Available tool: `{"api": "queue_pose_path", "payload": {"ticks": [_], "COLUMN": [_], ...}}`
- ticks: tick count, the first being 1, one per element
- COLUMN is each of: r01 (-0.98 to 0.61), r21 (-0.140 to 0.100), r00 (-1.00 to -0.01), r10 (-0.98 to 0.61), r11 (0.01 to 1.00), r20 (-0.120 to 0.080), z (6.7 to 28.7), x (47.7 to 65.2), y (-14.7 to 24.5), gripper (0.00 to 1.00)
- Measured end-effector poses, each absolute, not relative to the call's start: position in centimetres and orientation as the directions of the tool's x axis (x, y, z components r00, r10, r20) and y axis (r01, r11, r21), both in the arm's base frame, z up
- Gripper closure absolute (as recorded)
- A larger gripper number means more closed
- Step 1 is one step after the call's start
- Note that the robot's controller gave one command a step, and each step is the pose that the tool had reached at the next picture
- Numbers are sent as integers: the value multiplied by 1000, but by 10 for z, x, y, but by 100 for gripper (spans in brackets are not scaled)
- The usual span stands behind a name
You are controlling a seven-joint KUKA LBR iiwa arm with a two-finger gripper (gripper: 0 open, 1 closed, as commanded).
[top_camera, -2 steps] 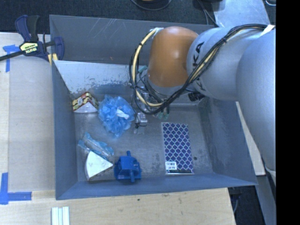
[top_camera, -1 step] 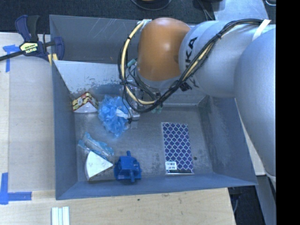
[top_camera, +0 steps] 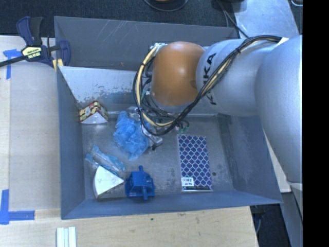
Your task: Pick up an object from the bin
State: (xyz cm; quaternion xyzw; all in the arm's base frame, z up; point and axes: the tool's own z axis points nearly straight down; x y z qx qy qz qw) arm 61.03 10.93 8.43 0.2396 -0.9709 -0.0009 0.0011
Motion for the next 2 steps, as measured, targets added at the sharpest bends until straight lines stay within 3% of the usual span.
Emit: {"api": "queue_pose_path", "payload": {"ticks": [1, 2], "r01": [-377, -414], "r21": [-3, 1], "r00": [-926, -910], "r10": [-377, -414], "r11": [926, 910], "r20": [-16, -5], "z": [79, 72], "x": [628, 625], "y": [102, 96], "gripper": [0, 0]}}
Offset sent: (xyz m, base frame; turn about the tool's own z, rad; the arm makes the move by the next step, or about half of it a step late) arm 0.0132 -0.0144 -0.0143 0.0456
